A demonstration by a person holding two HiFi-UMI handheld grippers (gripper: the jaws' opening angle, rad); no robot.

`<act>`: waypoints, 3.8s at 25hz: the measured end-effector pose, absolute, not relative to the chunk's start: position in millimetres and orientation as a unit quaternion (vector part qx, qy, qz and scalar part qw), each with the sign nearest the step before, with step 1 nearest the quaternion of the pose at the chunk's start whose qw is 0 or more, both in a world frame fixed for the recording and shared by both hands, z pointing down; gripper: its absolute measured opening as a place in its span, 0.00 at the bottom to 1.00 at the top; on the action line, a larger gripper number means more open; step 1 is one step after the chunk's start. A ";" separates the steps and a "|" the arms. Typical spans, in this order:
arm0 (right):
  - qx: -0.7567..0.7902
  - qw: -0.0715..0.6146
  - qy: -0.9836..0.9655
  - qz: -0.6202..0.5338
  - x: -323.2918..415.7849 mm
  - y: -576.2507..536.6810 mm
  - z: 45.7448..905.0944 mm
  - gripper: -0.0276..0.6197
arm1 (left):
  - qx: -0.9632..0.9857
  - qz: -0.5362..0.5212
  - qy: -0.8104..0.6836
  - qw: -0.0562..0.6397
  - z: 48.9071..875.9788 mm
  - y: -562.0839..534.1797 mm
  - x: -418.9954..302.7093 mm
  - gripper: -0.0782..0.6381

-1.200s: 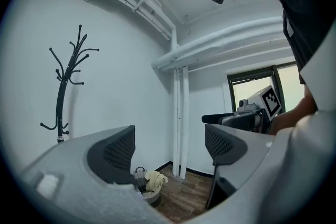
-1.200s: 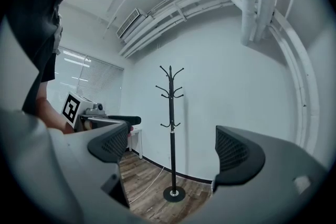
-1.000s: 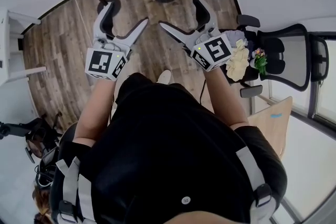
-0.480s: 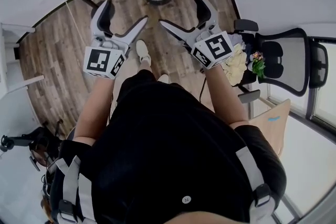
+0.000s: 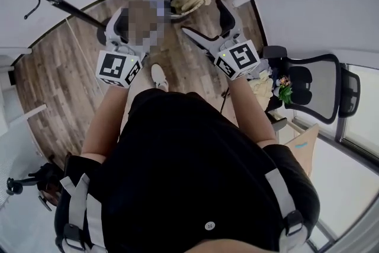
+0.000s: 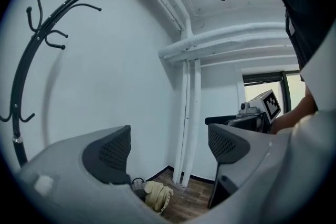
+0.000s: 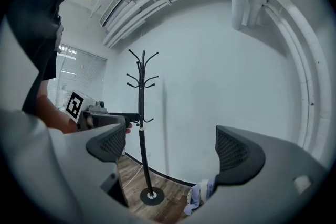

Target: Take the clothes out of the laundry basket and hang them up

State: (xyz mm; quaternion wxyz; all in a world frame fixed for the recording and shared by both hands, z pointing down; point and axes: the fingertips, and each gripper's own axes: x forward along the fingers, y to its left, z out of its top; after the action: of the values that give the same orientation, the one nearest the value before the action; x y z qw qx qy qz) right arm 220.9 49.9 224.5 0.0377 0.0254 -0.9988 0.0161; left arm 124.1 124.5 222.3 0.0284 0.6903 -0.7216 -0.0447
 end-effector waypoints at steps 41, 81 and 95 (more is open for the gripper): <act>0.048 0.105 -0.990 0.082 93.3 -385.4 324.3 0.85 | 0.688 0.043 -0.720 0.081 286.8 -294.9 -17.4 0.76; 0.444 0.199 -0.767 0.418 181.1 -502.2 860.8 0.73 | 0.750 0.319 -0.477 0.328 849.7 -514.7 5.0 0.74; 0.547 0.205 -0.577 0.571 185.1 -465.4 977.0 0.71 | 0.699 0.407 -0.448 0.380 959.3 -521.1 37.9 0.74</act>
State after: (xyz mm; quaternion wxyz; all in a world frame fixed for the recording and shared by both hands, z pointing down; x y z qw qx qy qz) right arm 185.1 -465.4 977.0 0.2046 0.5473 -0.5766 0.5711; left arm 37.9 -521.1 959.3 0.3803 0.6991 -0.4483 0.4069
